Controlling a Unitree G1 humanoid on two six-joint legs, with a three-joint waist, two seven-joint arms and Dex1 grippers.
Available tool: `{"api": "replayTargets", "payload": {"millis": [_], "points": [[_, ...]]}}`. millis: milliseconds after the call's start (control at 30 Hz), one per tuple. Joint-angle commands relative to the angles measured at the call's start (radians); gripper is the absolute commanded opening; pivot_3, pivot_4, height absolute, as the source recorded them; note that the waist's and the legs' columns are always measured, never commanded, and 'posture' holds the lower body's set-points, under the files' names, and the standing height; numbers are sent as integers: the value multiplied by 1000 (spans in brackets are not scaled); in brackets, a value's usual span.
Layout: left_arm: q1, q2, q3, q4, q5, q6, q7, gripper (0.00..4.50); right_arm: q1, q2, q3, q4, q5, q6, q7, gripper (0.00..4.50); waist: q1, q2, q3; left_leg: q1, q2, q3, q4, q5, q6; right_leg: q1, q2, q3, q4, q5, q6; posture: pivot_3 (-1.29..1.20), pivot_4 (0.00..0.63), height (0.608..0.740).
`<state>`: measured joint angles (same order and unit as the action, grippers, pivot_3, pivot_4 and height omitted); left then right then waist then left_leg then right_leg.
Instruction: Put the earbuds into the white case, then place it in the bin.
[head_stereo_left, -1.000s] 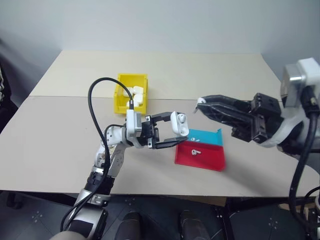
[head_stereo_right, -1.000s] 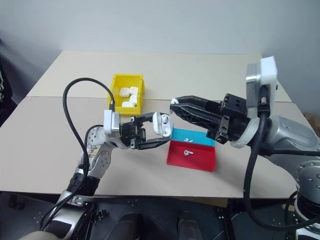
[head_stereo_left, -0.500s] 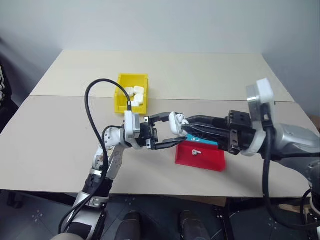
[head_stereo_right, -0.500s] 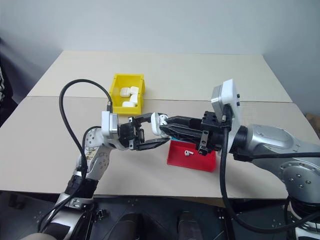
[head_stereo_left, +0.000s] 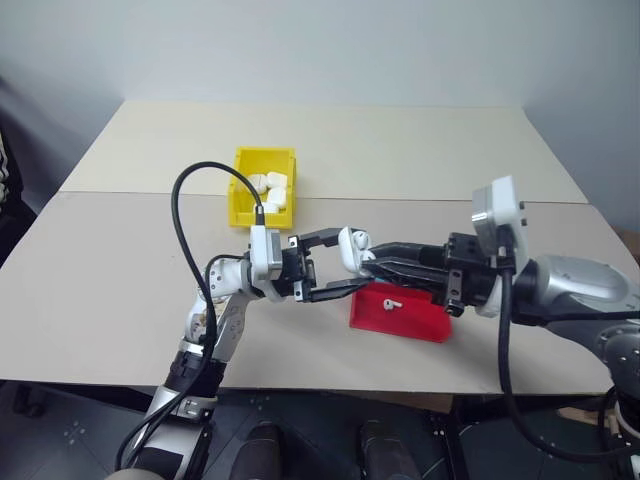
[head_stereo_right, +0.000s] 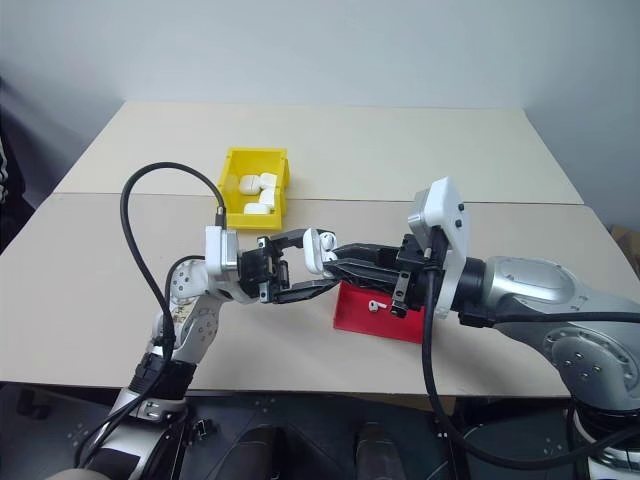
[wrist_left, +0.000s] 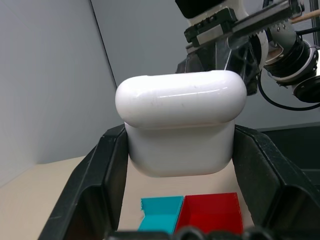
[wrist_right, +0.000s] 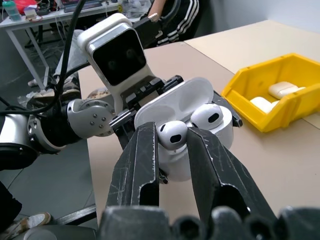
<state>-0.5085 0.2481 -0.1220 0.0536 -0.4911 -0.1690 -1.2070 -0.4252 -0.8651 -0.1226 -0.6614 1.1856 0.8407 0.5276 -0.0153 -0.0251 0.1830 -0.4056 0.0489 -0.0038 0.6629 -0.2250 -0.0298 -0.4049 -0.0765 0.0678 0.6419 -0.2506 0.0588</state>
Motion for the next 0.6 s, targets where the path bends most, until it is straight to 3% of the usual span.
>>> {"api": "replayTargets", "payload": {"millis": [33, 100, 233, 600], "points": [[-16, -6, 12, -32, -6, -14, 12, 2807, 1, 9, 1, -26, -30, -16, 3, 898, 0, 0, 0, 0, 0, 0, 0, 0, 0, 0, 0, 0, 0, 0, 0, 0, 150, 740], [-18, -6, 12, -31, -4, -15, 13, 2807, 5, 13, 2, -34, -46, -20, 10, 898, 0, 0, 0, 0, 0, 0, 0, 0, 0, 0, 0, 0, 0, 0, 0, 0, 150, 740], [-19, -3, 11, -24, -1, -18, 10, 2807, 21, 14, -3, -73, -107, -57, 42, 2006, 1, 0, 0, 0, 0, 0, 0, 0, 0, 0, 0, 0, 0, 0, 0, 0, 150, 740], [-26, -9, 13, -18, -3, -11, 15, 2807, 62, -48, -112, -57, -172, -108, 154, 2006, 1, 0, 0, 0, 0, 0, 0, 0, 0, 0, 0, 0, -1, 0, 0, 0, 150, 740]]}}
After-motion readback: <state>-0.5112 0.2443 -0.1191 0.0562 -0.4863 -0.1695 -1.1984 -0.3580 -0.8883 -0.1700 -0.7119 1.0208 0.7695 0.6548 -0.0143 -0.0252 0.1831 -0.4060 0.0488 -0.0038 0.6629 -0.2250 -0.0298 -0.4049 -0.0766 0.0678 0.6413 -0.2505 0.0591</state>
